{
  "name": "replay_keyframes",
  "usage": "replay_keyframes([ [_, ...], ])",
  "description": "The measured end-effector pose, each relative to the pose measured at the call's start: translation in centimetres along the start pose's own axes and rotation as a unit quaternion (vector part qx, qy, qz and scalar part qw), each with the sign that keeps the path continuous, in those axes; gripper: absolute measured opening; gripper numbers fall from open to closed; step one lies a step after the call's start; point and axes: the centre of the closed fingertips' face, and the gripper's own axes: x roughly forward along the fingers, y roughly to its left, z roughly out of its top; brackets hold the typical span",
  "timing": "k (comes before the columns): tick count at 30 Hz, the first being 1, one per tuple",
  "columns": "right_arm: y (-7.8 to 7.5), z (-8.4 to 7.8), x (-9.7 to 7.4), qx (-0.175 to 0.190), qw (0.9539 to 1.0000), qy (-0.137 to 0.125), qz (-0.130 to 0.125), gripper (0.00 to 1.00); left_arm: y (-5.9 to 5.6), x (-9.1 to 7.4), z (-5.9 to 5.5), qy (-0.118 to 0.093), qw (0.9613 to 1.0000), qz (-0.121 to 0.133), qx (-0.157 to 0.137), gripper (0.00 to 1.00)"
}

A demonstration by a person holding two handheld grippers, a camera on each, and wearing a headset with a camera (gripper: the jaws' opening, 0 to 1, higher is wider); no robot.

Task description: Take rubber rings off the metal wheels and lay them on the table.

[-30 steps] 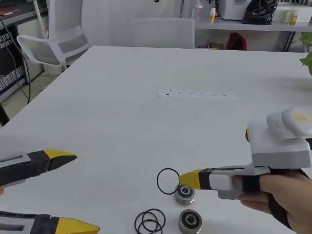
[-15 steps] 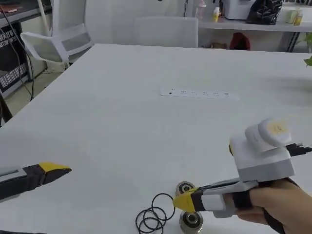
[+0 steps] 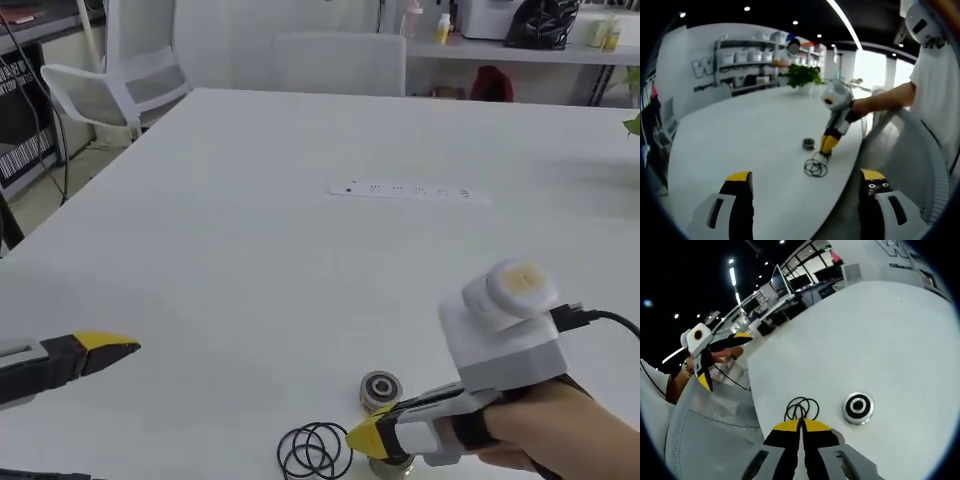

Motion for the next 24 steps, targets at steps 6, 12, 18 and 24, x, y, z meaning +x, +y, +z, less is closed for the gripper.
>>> replay_keyframes([
  [6, -0.3, -0.2, 0.1, -0.02, 0.9996, 0.011, -0.015, 0.04, -0.1, -0.1, -0.2, 0.008, 1.0, -0.003, 0.002, 0.89],
  [12, -0.6, -0.3, -0.1, -0.031, 0.9991, 0.015, -0.026, 0.06, 0.0, -0.3, -0.1, 0.008, 1.0, 0.0, 0.0, 0.89],
  [18, -0.9, 0.5, -0.9, -0.027, 0.9991, -0.004, -0.033, 0.06, -0.1, -0.3, -0.2, 0.009, 0.9999, 0.0, -0.004, 0.9],
  [24, -0.2, 1.5, -1.7, -0.031, 0.9988, -0.021, -0.03, 0.07, -0.3, -0.3, -0.2, 0.006, 1.0, 0.0, -0.006, 0.91],
])
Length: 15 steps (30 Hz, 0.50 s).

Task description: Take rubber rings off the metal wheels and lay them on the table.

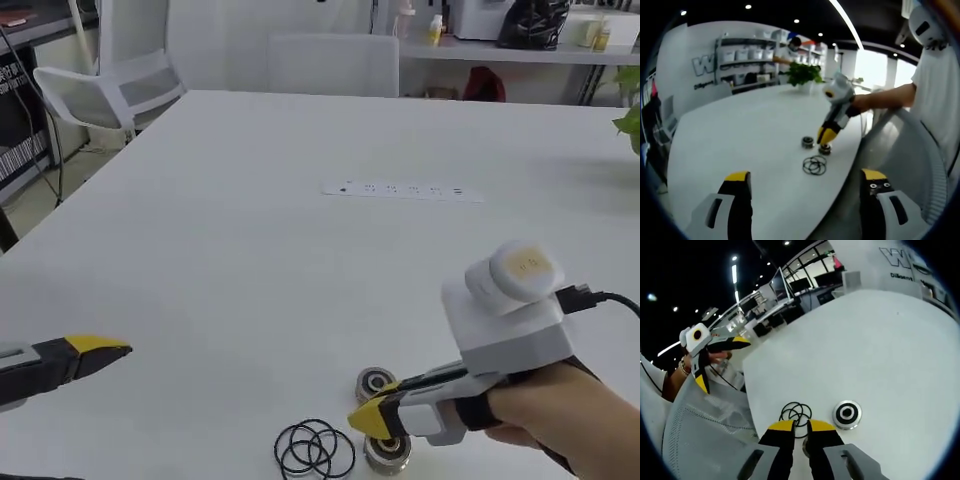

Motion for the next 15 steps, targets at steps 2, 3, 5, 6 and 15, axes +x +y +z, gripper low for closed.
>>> replay_keyframes([
  [2, 0.4, 0.5, -0.3, -0.007, 0.9999, -0.006, 0.004, 0.07, -0.1, 0.0, 0.0, 0.0, 1.0, 0.0, -0.001, 0.91],
  [3, 0.5, 0.7, -0.4, -0.01, 0.9999, -0.009, 0.005, 0.08, -0.1, -0.1, 0.0, 0.0, 1.0, 0.0, 0.0, 0.91],
  [5, 0.7, 1.0, -0.7, -0.013, 0.9998, -0.015, 0.005, 0.1, -0.2, -0.2, 0.0, 0.0, 1.0, 0.0, 0.002, 0.91],
  [6, 0.9, 1.1, -0.9, -0.017, 0.9997, -0.017, 0.005, 0.11, -0.2, -0.2, 0.1, -0.001, 1.0, 0.001, 0.002, 0.91],
  [15, 2.6, 2.7, -3.1, -0.069, 0.9969, -0.039, 0.003, 0.22, -0.2, -0.5, 0.3, -0.011, 0.9999, 0.006, 0.001, 0.92],
])
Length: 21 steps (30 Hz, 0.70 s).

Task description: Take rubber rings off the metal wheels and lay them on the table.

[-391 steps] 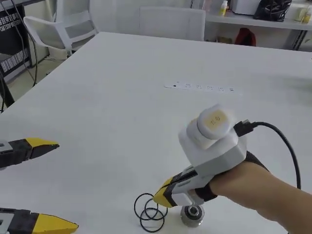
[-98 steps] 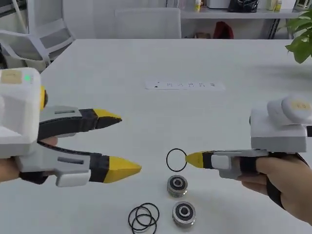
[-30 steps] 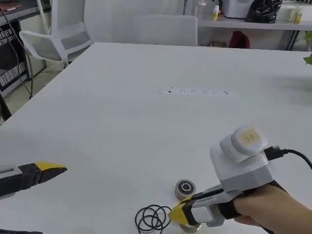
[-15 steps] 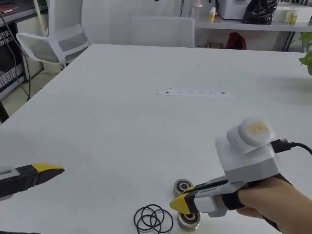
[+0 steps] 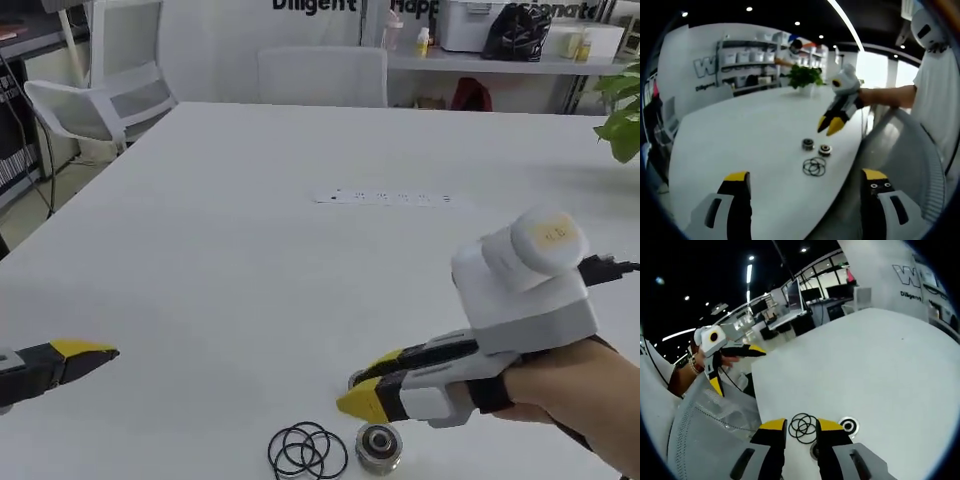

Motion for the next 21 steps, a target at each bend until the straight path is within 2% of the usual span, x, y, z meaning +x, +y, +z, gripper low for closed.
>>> replay_keyframes([
  [5, 0.9, 0.5, -1.4, -0.044, 0.999, -0.004, -0.006, 0.3, -0.4, -0.2, 0.2, 0.0, 1.0, -0.001, 0.003, 0.92],
  [11, 1.2, 0.5, -3.1, -0.091, 0.9954, 0.004, -0.031, 0.41, -0.6, -0.5, 0.4, 0.003, 1.0, -0.002, 0.008, 0.92],
  [16, 1.6, 0.9, -5.1, -0.096, 0.9944, -0.011, -0.043, 0.47, -0.4, -0.7, 0.5, -0.006, 1.0, -0.002, 0.007, 0.92],
  [21, 1.4, 1.1, -7.3, -0.1, 0.9926, -0.034, -0.06, 0.53, -0.7, -0.5, 0.2, -0.008, 0.9999, -0.01, 0.0, 0.91],
])
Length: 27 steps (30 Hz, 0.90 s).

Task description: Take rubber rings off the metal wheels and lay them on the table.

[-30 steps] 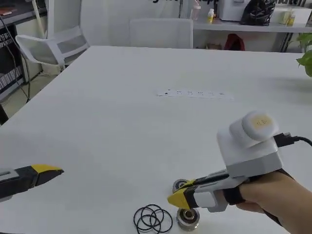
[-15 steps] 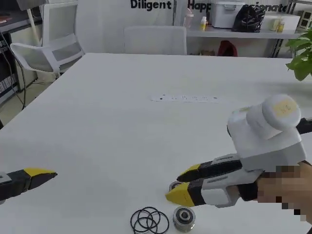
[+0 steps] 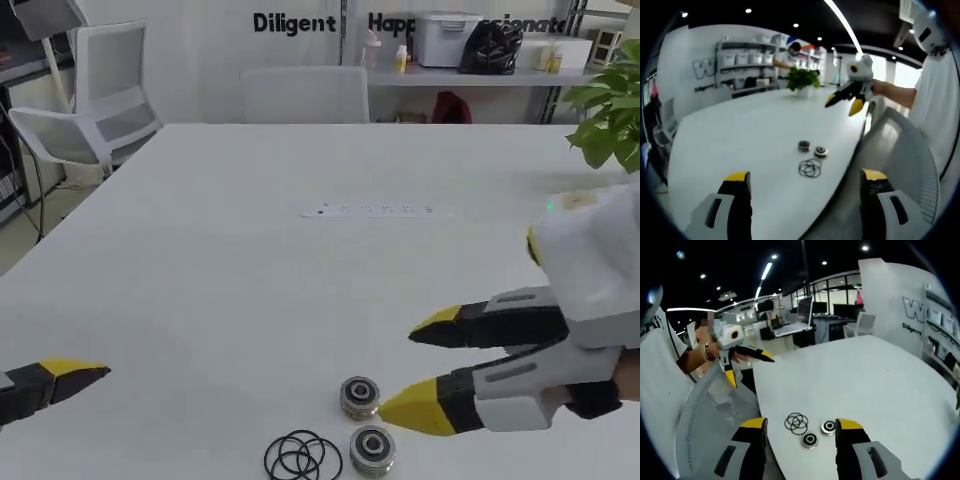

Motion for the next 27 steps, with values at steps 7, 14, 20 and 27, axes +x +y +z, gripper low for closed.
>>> replay_keyframes([
  [7, -0.8, -0.9, -2.7, 0.047, 0.9971, -0.054, -0.024, 0.61, -0.3, 0.2, -0.4, 0.002, 1.0, -0.004, -0.006, 0.91],
  [14, -1.8, -3.9, -4.2, 0.096, 0.9907, -0.075, -0.06, 0.67, -0.5, 0.3, -0.7, 0.003, 0.9999, -0.004, -0.009, 0.9],
  [20, -2.4, -6.5, -4.9, 0.133, 0.9847, -0.071, -0.088, 0.7, -0.5, 0.2, -1.0, 0.002, 0.9999, 0.002, -0.016, 0.9],
  [27, -2.6, -9.6, -4.8, 0.162, 0.9807, -0.037, -0.103, 0.79, -0.6, 0.3, -1.4, 0.001, 0.9997, 0.006, -0.024, 0.9],
])
